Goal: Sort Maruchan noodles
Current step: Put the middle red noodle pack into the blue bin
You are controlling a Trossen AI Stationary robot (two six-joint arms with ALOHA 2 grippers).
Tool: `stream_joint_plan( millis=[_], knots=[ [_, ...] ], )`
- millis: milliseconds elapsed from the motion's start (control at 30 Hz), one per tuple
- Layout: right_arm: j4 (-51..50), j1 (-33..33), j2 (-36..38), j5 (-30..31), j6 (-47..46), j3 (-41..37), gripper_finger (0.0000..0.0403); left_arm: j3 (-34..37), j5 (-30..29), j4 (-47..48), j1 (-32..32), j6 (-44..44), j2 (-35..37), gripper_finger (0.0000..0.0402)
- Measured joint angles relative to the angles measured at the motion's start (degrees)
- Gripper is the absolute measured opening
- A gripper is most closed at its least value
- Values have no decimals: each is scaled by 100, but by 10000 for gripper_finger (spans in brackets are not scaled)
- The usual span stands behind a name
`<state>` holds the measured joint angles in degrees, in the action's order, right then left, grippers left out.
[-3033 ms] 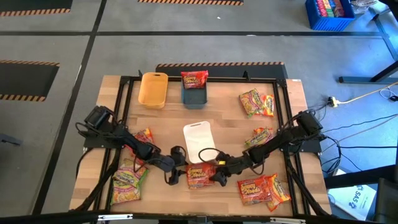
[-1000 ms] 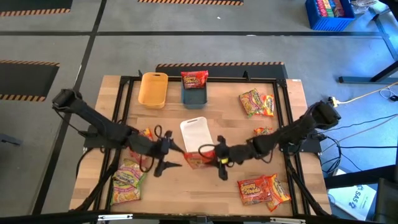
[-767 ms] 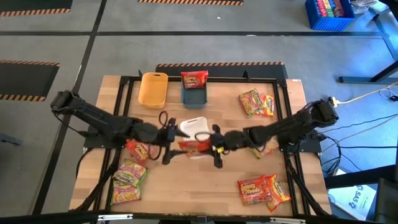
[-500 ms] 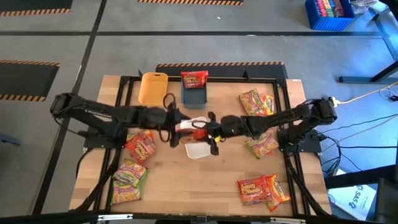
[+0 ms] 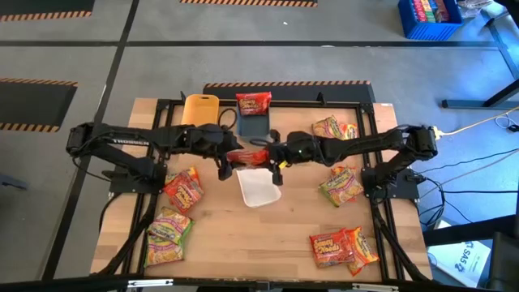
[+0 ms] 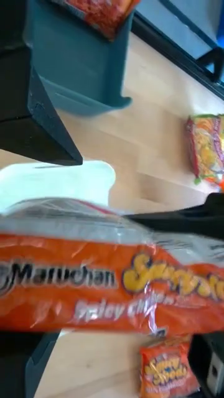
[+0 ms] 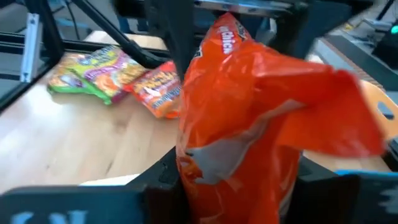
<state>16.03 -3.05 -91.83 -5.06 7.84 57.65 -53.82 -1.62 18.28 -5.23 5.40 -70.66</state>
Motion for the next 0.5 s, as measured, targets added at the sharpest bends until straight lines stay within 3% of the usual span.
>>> stream_joint_plan(
  millis=[167,400,500],
  knots=[
    [42,-8,0,-10,3,52,126,-2,112,-220,-1,-180,2,279],
    [27,-2,0,5,-7,52,129,-2,99,-277,6,-300,-53,196],
    [40,1,0,6,-7,52,150,-2,152,-280,6,-306,-52,164]
  ],
)
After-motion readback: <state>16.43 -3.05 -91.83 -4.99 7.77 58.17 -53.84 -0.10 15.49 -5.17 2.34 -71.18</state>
